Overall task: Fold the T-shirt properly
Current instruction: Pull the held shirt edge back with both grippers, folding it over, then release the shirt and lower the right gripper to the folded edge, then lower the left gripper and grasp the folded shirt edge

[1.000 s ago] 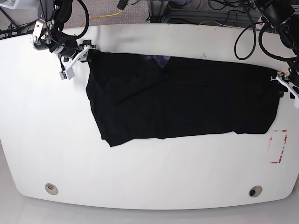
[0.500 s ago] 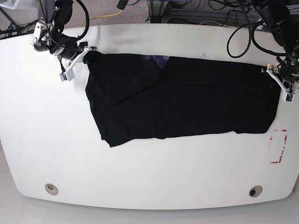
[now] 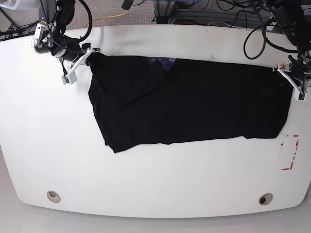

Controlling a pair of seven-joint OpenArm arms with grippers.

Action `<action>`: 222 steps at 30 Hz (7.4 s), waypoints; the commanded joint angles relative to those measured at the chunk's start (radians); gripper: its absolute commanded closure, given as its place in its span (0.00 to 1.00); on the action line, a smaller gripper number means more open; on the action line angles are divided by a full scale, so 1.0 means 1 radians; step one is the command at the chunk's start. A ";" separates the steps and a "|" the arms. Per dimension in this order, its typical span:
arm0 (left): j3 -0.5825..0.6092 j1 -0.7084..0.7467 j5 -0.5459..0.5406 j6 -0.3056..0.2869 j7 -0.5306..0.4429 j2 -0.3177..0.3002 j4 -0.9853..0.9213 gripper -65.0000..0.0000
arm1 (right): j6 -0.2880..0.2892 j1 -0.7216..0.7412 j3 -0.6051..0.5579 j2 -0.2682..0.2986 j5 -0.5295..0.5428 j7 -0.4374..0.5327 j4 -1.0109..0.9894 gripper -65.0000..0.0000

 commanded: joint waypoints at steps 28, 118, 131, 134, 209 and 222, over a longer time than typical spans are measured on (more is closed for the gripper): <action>-0.008 0.162 0.007 0.002 0.154 0.158 0.376 1.00 | 0.005 -0.027 0.122 0.133 0.015 0.008 0.029 1.00; -0.010 -0.020 0.010 0.002 0.196 0.149 0.494 0.50 | 0.135 0.777 -0.292 0.099 -0.321 0.309 -0.769 0.37; -0.096 -0.117 0.106 0.002 0.194 0.149 0.336 0.49 | 0.134 0.782 -0.293 0.075 -0.325 0.331 -0.769 1.00; -0.097 -0.170 0.131 0.002 0.194 0.149 0.273 0.46 | 0.134 0.783 -0.293 0.070 -0.353 0.331 -0.763 1.00; 0.046 -0.327 -0.173 0.002 0.197 0.080 -0.190 0.23 | 0.142 0.774 -0.292 0.072 -0.371 0.331 -0.761 1.00; 0.274 -0.292 -0.463 0.002 0.199 0.011 -0.235 0.24 | 0.142 0.763 -0.290 0.073 -0.371 0.331 -0.761 1.00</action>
